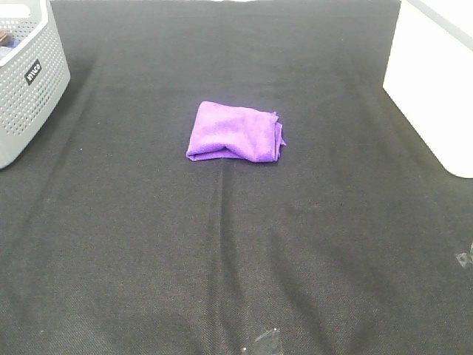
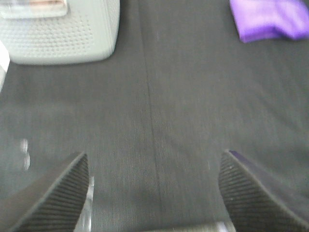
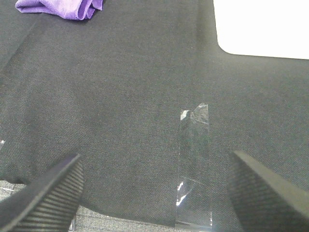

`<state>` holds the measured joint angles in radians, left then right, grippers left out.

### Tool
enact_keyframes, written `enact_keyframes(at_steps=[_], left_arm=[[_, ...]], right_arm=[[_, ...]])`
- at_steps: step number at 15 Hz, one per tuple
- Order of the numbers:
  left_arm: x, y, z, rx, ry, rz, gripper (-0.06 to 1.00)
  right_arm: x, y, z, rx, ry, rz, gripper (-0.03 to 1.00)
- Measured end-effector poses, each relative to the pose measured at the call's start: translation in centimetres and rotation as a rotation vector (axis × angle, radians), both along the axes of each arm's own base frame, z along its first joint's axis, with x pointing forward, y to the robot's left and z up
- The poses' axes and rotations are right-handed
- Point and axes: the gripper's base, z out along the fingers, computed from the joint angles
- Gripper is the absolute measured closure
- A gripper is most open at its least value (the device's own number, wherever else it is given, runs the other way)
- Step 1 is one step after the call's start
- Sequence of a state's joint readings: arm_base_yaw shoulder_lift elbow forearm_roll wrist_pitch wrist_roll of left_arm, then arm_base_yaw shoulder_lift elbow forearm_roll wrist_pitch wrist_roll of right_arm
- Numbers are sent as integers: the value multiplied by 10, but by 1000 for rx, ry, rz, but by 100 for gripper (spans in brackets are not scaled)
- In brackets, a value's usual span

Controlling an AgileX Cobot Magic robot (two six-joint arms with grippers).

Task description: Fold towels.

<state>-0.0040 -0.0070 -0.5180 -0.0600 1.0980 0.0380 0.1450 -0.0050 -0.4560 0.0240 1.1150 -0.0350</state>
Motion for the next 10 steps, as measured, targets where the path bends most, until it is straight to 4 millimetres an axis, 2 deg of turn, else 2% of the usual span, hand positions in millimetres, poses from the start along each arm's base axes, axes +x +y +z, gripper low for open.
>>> enact_keyframes(at_steps=[10], left_arm=[[0, 0, 0, -11, -5, 53, 23]], right_arm=[[0, 0, 0, 1, 0, -14, 18]])
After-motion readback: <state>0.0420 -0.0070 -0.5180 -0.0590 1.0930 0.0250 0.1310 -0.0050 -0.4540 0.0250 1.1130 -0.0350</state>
